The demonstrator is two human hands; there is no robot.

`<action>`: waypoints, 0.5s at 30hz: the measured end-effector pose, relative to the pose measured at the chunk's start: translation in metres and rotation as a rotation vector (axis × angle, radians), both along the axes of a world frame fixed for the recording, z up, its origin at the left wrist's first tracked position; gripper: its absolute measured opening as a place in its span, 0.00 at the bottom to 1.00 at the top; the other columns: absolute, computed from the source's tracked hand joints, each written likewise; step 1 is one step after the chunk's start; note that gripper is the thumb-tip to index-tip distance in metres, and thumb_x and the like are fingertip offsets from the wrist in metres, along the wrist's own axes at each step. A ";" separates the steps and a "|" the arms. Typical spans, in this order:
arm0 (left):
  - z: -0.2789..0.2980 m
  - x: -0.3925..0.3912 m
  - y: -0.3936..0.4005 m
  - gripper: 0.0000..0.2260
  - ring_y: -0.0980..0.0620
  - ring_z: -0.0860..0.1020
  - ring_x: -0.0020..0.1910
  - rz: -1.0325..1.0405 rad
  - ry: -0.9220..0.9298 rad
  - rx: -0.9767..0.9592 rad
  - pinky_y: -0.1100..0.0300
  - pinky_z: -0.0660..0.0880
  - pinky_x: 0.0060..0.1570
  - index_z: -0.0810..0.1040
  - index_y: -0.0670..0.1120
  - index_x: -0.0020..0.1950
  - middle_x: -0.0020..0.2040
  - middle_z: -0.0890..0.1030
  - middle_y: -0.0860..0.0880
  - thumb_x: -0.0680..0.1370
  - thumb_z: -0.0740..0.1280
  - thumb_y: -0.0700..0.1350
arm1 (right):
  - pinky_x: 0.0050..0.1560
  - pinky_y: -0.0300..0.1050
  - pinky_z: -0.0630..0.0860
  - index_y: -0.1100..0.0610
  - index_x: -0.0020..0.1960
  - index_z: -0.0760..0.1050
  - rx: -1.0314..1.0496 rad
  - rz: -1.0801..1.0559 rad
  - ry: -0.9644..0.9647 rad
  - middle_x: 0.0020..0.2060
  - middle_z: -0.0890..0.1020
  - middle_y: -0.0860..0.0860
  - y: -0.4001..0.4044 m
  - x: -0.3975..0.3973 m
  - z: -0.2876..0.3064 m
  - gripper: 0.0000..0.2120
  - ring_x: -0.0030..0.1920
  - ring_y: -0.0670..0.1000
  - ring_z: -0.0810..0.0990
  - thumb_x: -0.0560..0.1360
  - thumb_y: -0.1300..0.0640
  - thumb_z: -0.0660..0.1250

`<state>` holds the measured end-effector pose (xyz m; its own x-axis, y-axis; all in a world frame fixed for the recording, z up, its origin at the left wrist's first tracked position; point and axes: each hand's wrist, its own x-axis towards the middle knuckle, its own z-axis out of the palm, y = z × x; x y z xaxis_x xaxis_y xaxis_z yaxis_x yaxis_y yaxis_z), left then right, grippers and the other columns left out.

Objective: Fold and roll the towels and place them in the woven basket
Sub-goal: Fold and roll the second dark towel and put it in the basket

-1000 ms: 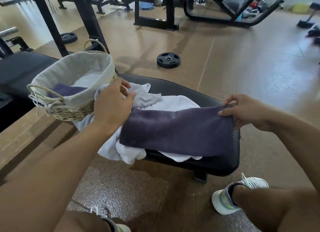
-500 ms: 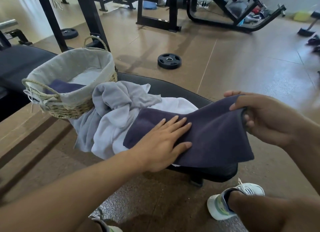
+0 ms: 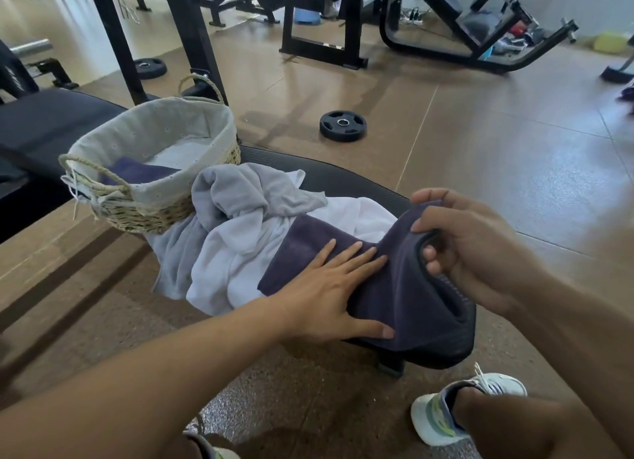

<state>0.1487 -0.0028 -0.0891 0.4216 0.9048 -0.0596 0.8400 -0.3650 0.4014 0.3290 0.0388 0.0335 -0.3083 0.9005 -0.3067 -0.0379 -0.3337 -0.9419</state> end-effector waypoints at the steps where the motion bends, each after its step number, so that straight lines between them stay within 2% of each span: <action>1: -0.001 -0.005 0.003 0.41 0.60 0.46 0.81 -0.002 -0.101 -0.025 0.49 0.39 0.79 0.54 0.56 0.81 0.82 0.54 0.57 0.73 0.61 0.73 | 0.17 0.37 0.69 0.57 0.52 0.73 0.007 0.015 0.005 0.28 0.72 0.53 -0.001 -0.005 -0.001 0.13 0.20 0.48 0.70 0.77 0.73 0.61; 3: 0.005 -0.010 0.007 0.29 0.59 0.64 0.76 0.093 -0.443 -0.086 0.50 0.54 0.79 0.71 0.56 0.75 0.75 0.72 0.56 0.76 0.68 0.62 | 0.19 0.39 0.72 0.58 0.53 0.73 0.012 0.039 0.039 0.29 0.73 0.54 -0.003 -0.014 -0.003 0.12 0.22 0.49 0.72 0.77 0.72 0.62; 4: 0.012 -0.012 0.010 0.21 0.58 0.73 0.70 0.191 -0.619 -0.079 0.51 0.64 0.75 0.78 0.53 0.69 0.67 0.80 0.55 0.77 0.71 0.56 | 0.21 0.39 0.74 0.58 0.54 0.73 0.009 0.042 0.060 0.28 0.74 0.54 -0.003 -0.019 -0.004 0.11 0.23 0.49 0.74 0.77 0.72 0.62; 5: 0.019 -0.015 0.013 0.14 0.57 0.80 0.62 0.311 -0.771 -0.050 0.51 0.72 0.69 0.83 0.49 0.62 0.60 0.84 0.52 0.77 0.72 0.49 | 0.22 0.39 0.75 0.59 0.54 0.73 0.002 0.039 0.077 0.28 0.75 0.54 -0.003 -0.023 -0.005 0.11 0.23 0.50 0.75 0.77 0.71 0.63; 7: 0.035 -0.023 0.016 0.05 0.51 0.85 0.50 0.562 -0.973 0.005 0.48 0.79 0.58 0.85 0.43 0.50 0.48 0.87 0.46 0.79 0.71 0.42 | 0.25 0.40 0.78 0.59 0.54 0.73 -0.022 0.020 0.106 0.28 0.75 0.54 -0.002 -0.032 -0.007 0.10 0.24 0.51 0.77 0.77 0.71 0.64; 9: 0.055 -0.035 0.012 0.09 0.42 0.85 0.44 0.731 -1.114 -0.093 0.44 0.81 0.52 0.83 0.41 0.47 0.44 0.86 0.42 0.80 0.69 0.46 | 0.29 0.40 0.80 0.60 0.54 0.73 -0.056 0.011 0.148 0.32 0.75 0.55 -0.001 -0.044 -0.011 0.09 0.26 0.51 0.78 0.77 0.71 0.65; 12: 0.077 -0.054 -0.006 0.24 0.48 0.82 0.36 0.746 -1.131 -0.433 0.51 0.82 0.39 0.80 0.40 0.51 0.39 0.83 0.44 0.76 0.66 0.62 | 0.36 0.47 0.85 0.60 0.52 0.72 -0.073 0.024 0.149 0.34 0.73 0.55 0.004 -0.064 -0.019 0.09 0.25 0.49 0.78 0.77 0.71 0.66; 14: 0.086 -0.062 -0.018 0.30 0.50 0.81 0.36 0.720 -1.084 -0.536 0.54 0.80 0.36 0.81 0.42 0.52 0.37 0.82 0.47 0.71 0.68 0.69 | 0.44 0.50 0.85 0.60 0.51 0.71 -0.094 0.061 0.139 0.31 0.72 0.54 0.008 -0.077 -0.027 0.08 0.24 0.50 0.79 0.77 0.71 0.65; 15: 0.089 -0.065 -0.023 0.29 0.50 0.81 0.36 0.702 -1.054 -0.545 0.54 0.80 0.36 0.81 0.44 0.52 0.38 0.82 0.47 0.70 0.69 0.70 | 0.44 0.49 0.85 0.60 0.52 0.71 -0.103 0.080 0.133 0.30 0.73 0.54 0.010 -0.083 -0.031 0.08 0.25 0.52 0.80 0.77 0.71 0.65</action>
<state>0.0832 -0.0254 0.0000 -0.0424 0.9101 -0.4122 -0.0064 0.4123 0.9110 0.2462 0.0485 0.0023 -0.4219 0.8374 -0.3474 -0.1294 -0.4349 -0.8911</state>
